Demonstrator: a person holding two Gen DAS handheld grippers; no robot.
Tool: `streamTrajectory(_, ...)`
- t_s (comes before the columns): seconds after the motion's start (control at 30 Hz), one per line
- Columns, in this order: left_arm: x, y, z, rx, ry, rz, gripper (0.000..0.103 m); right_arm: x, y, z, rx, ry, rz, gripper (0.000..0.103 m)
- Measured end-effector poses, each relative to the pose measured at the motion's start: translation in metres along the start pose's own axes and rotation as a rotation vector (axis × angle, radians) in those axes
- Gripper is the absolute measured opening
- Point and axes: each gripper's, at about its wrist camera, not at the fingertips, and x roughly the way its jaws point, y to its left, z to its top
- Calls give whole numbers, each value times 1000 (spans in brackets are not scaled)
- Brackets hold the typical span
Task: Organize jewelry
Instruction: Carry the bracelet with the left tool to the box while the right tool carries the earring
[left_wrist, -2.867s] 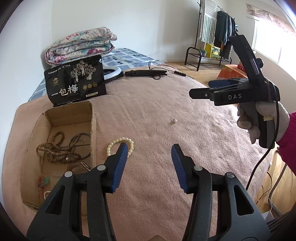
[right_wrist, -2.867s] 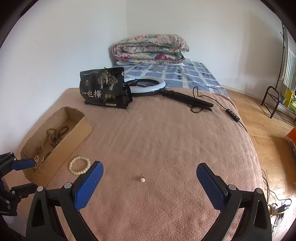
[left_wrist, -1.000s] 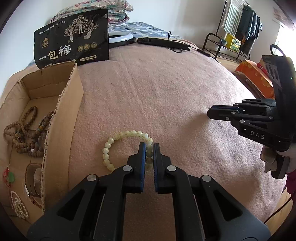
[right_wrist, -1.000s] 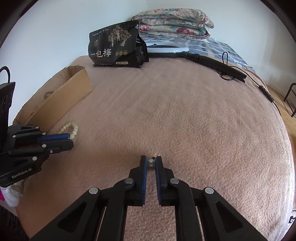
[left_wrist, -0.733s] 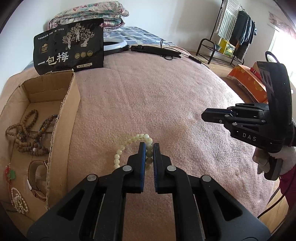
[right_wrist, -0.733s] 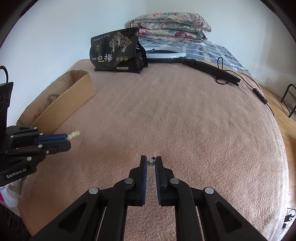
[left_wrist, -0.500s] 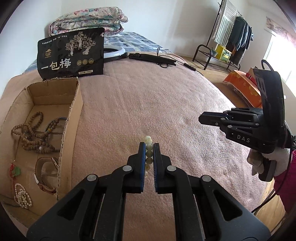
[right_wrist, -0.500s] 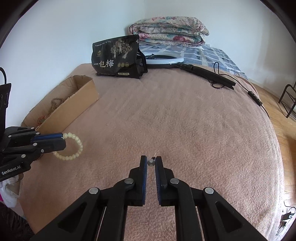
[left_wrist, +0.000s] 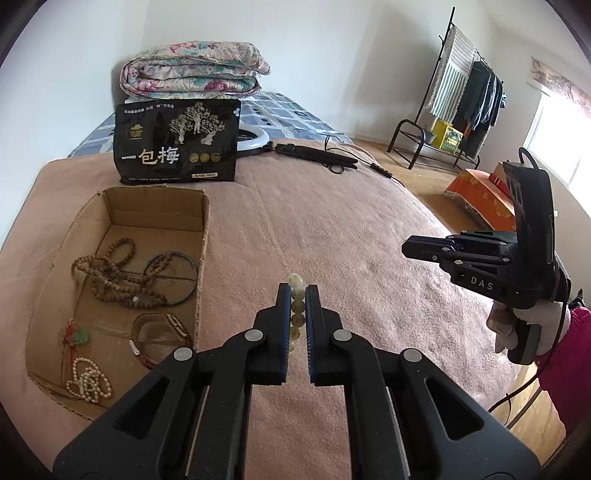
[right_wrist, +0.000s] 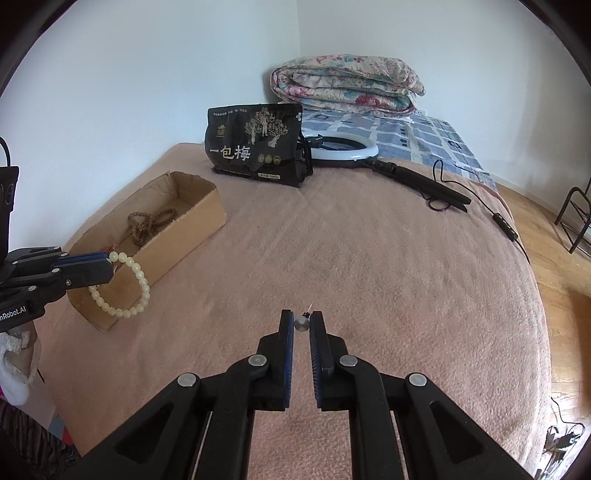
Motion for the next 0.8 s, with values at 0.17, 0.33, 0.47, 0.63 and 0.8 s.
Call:
streamTrajectory(0.17, -22, 23, -1, -15, -26, 33, 5, -6, 18, 11, -15, -25, 23, 6)
streamTrajectory(0.33, -42, 50, -4, -34, -46, 73, 5, -3, 39, 22, -26, -43, 62, 6)
streamTrajectory(0.47, -54, 72, -9, -50, -57, 107, 5, 1, 60, 32, -40, -54, 101, 6)
streamTrajectory(0.63, -63, 99, -15, -87, -63, 132, 5, 10, 89, 49, -71, -65, 140, 6)
streamTrajectory(0.8, -66, 112, -20, -99, -67, 145, 5, 24, 115, 70, -97, -72, 167, 6)
